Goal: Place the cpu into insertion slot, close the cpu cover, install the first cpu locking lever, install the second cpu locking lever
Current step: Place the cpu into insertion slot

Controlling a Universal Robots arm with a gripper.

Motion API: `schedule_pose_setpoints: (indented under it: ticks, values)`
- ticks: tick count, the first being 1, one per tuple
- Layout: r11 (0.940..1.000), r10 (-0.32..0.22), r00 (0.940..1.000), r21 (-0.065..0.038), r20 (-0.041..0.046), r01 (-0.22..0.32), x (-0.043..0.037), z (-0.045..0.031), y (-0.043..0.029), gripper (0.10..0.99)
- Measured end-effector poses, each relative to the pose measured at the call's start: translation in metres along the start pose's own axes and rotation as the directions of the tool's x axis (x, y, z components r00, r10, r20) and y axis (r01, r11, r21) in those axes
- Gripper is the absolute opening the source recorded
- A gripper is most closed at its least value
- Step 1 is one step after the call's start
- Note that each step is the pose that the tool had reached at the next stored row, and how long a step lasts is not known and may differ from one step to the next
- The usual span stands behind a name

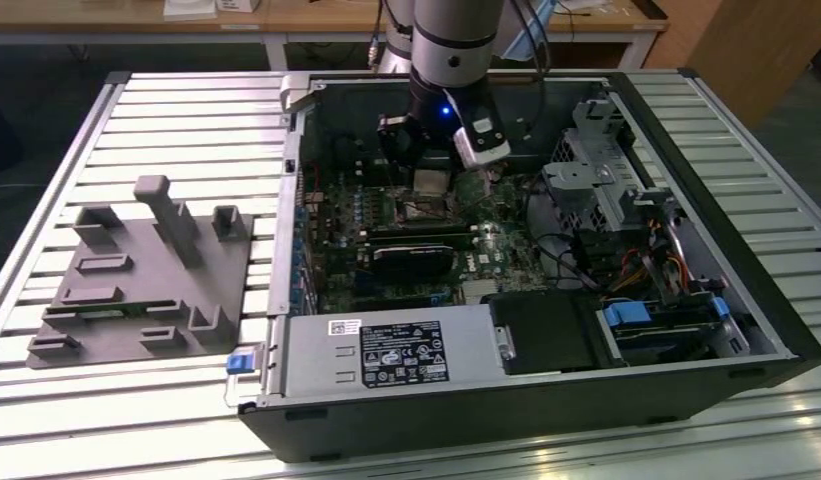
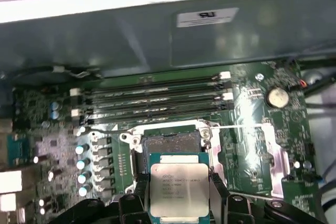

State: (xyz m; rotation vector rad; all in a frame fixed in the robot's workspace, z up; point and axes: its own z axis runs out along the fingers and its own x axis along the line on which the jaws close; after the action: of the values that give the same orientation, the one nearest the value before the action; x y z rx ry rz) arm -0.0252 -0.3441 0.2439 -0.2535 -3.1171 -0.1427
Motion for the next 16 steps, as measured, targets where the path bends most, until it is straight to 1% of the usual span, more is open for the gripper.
schedule_pose_setpoints:
  ticks: [3,4,6,8,12,14,16]
  values:
    - [0.9985,0.056,0.9984,-0.001,0.005,-0.056,0.0,0.0003,0.0,0.541]
    - [0.9958,0.091,0.9958,-0.002,0.0081,-0.091,0.0,0.0005,-0.0001,0.541]
    - [0.9919,0.127,0.9919,-0.003,0.0113,-0.127,0.0,0.0006,-0.0001,0.541]
    - [0.9868,0.162,0.9867,-0.004,0.0144,-0.162,0.0,0.0007,-0.0001,0.541]
    - [0.9726,0.233,0.9724,-0.007,0.0205,-0.233,0.0,0.0009,-0.0001,0.541]
    - [0.9637,0.267,0.9634,-0.008,0.0234,-0.267,0.0,0.0009,-0.0001,0.541]
    - [0.9534,0.302,0.9531,-0.01,0.0263,-0.301,0.0,0.001,-0.0001,0.541]
